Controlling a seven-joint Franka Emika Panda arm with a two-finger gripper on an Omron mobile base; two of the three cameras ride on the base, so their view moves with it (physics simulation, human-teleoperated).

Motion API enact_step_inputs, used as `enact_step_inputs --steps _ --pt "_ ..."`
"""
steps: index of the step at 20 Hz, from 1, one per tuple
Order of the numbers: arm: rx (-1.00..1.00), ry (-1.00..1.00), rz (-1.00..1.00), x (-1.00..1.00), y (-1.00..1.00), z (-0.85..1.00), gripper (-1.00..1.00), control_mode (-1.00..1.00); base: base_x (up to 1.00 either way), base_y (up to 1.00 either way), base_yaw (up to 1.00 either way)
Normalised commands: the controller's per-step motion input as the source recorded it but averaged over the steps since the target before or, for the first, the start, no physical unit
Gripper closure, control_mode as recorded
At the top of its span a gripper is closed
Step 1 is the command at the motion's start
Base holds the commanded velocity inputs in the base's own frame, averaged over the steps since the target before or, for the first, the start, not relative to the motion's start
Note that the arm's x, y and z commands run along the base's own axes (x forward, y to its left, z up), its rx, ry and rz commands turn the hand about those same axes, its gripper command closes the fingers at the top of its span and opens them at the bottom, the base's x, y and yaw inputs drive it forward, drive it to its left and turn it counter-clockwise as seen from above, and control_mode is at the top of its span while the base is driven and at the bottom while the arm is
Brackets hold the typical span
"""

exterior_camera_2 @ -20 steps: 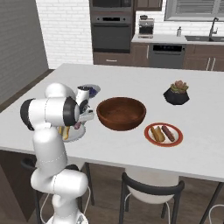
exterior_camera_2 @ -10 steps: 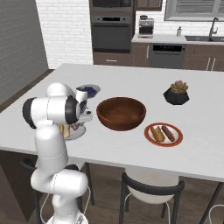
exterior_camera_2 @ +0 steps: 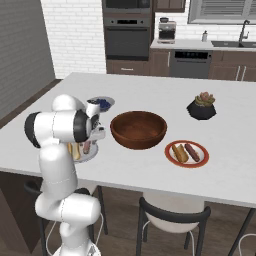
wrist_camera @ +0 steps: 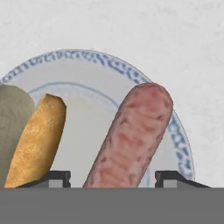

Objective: Place one bun and one sausage from the bowl on each plate.

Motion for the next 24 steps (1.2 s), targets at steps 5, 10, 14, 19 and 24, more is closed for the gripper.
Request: enact_step_inputs --steps 5,10,14,19,24 --pt "0.00 -0.07 -0.01 -0.89 -0.06 0.03 -1.00 -1.00 0.00 0.00 0.00" --pt "0.00 0.00 -0.17 -0.43 -0.26 0.67 -1.00 -1.00 0.00 0.00 0.00" --pt "0.00 0.08 -0.15 0.00 -0.07 0.97 -1.00 -1.00 0.00 0.00 0.00" --pt "0.00 0.14 -0.18 -0.37 -0.05 0.80 -1.00 -1.00 0.00 0.00 0.00" --pt "0.00 0.09 -0.24 -0.97 -0.48 0.43 -1.00 -1.00 0.00 0.00 0.00"
